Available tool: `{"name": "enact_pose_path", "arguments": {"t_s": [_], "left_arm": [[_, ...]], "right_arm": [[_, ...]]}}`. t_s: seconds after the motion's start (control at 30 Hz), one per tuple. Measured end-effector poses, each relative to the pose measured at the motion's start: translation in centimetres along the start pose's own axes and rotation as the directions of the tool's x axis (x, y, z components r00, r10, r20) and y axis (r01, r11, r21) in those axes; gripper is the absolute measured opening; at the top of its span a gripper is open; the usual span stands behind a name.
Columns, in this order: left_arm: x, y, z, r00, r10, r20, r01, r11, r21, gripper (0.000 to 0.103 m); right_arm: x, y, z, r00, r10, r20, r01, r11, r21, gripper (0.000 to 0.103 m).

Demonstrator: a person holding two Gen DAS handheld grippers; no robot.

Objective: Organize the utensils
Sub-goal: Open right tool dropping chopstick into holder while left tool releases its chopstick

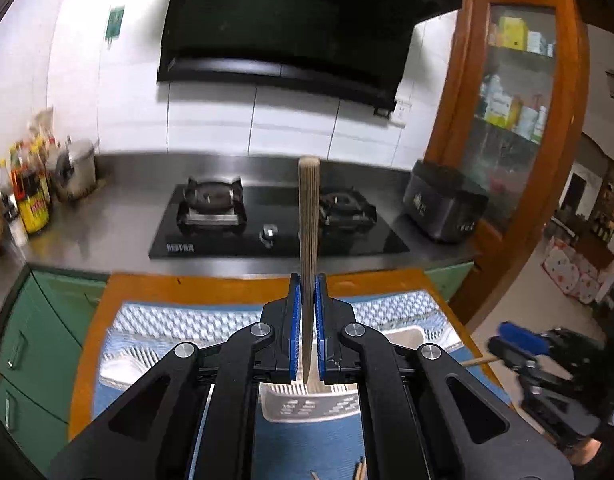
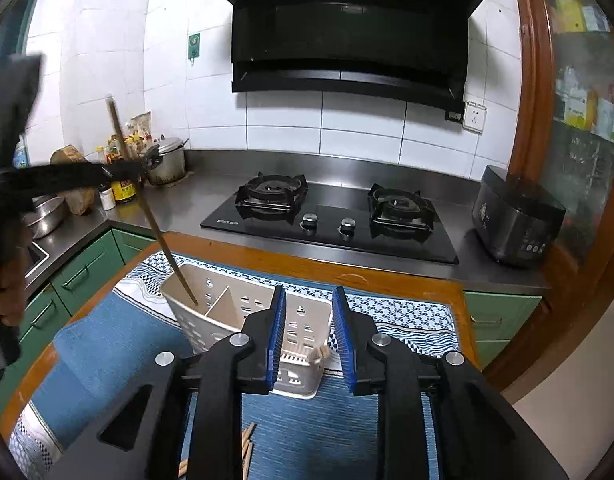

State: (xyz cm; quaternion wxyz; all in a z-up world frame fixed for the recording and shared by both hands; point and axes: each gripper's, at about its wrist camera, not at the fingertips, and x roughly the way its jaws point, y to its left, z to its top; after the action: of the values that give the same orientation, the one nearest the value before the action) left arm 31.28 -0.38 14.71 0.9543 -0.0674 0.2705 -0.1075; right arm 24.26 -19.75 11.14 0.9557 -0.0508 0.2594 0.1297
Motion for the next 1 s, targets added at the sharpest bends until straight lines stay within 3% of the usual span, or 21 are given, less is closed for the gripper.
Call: {"name": "enact_pose_path", "arguments": {"t_s": [0.27, 0.4, 0.6, 0.7, 1.0], "left_arm": [[1.0, 0.8, -1.4, 0.999, -0.004, -0.043, 0.004, 1.000, -0.001, 0.009], [-0.9, 0.4, -1.2, 1.000, -0.003, -0.011, 0.003, 1.000, 0.020, 0.015], [-4.6, -0.4, -2.7, 1.000, -0.020, 0.017, 0.019, 0.998, 0.056, 0.016], [-6.7, -0.4, -5.0, 0.999, -0.026, 0.029, 0.024, 0.998, 0.053, 0.042], [-9.3, 0.7, -15.7, 0.994, -0.067, -0.082, 0.070, 0.997, 0.028, 0.042]], "right_arm": [[-3.9, 0.5, -3.5, 0.999, 0.030, 0.025, -0.030, 0.999, 0.012, 0.029], [-5.4, 0.9, -6.2, 0.999, 0.045, 0.002, -0.045, 0.999, 0.030, 0.029], [-6.7, 2.0, -11.1, 0.995, 0.067, -0.069, -0.063, 0.997, 0.050, 0.029], [-7.1, 2.9, -14.1, 0.991, 0.070, -0.112, -0.064, 0.996, 0.054, 0.029], [-8.4, 4.2, -21.1, 0.976, 0.127, -0.180, -0.095, 0.980, 0.176, 0.029]]}}
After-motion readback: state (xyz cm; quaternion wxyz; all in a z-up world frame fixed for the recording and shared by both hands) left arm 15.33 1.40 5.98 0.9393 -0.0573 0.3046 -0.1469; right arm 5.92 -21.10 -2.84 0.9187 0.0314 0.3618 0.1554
